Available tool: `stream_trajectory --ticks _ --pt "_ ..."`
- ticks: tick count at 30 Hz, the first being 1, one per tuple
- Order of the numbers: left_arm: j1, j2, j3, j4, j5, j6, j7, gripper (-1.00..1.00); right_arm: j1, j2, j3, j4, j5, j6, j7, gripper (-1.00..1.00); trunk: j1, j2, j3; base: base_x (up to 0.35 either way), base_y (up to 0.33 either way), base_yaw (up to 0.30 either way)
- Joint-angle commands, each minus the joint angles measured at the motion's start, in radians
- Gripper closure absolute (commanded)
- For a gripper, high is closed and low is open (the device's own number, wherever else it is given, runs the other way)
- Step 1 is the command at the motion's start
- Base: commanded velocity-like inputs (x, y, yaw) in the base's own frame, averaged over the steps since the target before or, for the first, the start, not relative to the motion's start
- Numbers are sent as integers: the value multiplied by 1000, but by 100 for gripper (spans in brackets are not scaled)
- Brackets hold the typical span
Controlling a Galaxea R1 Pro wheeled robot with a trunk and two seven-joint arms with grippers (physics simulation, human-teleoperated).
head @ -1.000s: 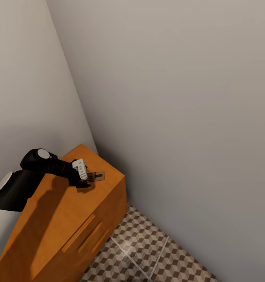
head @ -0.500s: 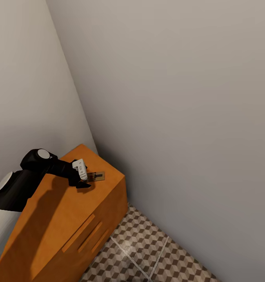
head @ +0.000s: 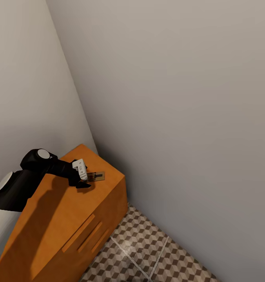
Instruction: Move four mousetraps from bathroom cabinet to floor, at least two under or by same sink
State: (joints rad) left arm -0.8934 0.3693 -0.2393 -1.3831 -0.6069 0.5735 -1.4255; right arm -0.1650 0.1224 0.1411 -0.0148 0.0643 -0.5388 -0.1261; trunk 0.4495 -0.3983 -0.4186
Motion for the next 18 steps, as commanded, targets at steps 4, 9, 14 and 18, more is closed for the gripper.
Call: stream_trajectory --ticks 4,9,14,18 --pt "-1 0 -2 -2 -5 11 -6 -100 -1 0 6 1 6 -1 -12 100 1 -2 -2 0 54 0" --pt "-2 0 -2 -2 -5 11 -6 -100 -1 0 6 1 6 -1 -12 100 1 -2 -2 0 29 0" --pt "-2 0 -2 -2 -5 11 -6 -100 -1 0 6 1 6 -1 -12 100 1 -2 -2 0 5 0" --pt "-1 0 -2 -2 -5 11 -6 -100 -1 0 6 1 6 -1 -12 100 1 -2 -2 0 1 0"
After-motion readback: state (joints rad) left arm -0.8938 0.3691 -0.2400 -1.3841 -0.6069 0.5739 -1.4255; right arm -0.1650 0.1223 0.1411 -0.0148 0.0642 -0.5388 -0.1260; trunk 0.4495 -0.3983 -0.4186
